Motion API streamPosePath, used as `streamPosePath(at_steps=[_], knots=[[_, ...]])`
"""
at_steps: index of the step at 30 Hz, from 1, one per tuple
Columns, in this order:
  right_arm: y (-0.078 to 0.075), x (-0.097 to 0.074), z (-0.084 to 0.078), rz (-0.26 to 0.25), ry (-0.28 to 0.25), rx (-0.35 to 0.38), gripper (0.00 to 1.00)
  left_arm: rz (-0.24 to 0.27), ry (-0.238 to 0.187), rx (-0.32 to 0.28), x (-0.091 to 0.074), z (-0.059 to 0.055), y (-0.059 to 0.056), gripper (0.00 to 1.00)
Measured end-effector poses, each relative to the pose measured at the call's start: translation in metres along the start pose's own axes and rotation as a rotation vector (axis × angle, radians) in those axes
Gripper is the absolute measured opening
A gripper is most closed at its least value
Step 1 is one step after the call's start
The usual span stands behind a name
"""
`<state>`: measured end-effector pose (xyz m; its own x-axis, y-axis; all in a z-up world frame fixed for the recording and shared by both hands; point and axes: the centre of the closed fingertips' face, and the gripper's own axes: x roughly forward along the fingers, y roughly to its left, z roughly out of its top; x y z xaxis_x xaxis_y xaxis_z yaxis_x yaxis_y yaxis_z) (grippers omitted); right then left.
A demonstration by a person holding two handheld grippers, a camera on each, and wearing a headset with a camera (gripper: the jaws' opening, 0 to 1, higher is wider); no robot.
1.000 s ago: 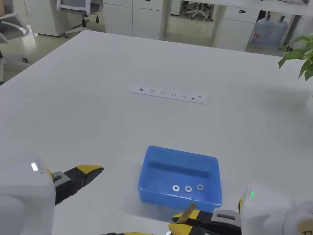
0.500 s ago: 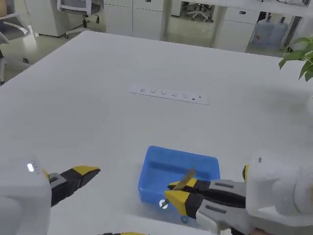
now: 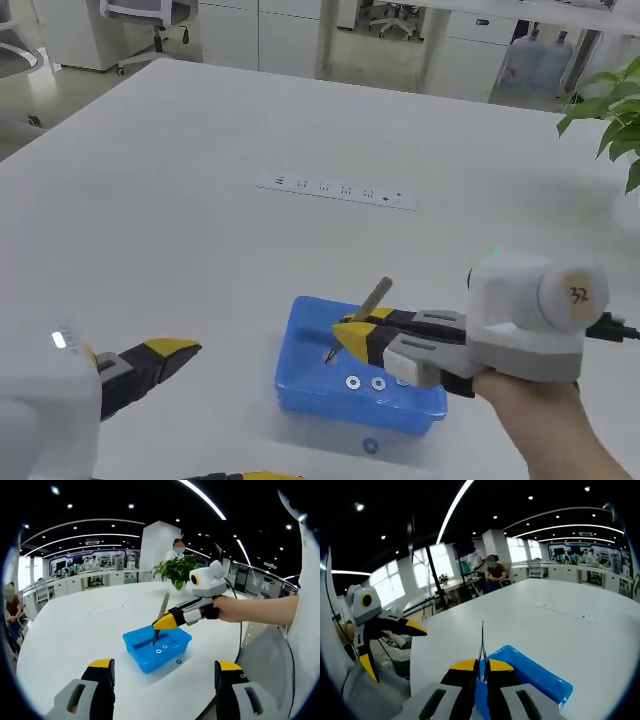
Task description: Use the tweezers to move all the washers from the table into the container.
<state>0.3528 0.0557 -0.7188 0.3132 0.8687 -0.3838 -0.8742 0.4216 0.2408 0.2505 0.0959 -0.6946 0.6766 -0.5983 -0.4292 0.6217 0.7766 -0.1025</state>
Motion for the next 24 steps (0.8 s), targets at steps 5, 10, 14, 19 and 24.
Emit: streamPosePath(at_steps=[5, 10, 14, 19, 24], knots=[[-0.011, 0.006, 0.0, -0.016, -0.009, 0.044, 0.03, -0.013, 0.004, -0.003, 0.003, -0.002, -0.001, 0.83], [-0.018, 0.008, -0.003, -0.03, 0.002, 0.061, 0.03, -0.02, 0.006, 0.006, 0.002, -0.001, -0.003, 0.83], [-0.022, 0.01, -0.009, -0.031, 0.023, 0.071, 0.03, 0.0, -0.002, -0.011, -0.001, -0.002, 0.004, 0.83], [-0.025, 0.012, -0.016, -0.023, 0.05, 0.072, 0.03, 0.017, 0.0, -0.01, -0.004, -0.003, 0.006, 0.83], [-0.028, 0.013, -0.023, -0.022, 0.077, 0.068, 0.03, 0.023, 0.002, -0.017, -0.005, -0.005, 0.005, 0.83]])
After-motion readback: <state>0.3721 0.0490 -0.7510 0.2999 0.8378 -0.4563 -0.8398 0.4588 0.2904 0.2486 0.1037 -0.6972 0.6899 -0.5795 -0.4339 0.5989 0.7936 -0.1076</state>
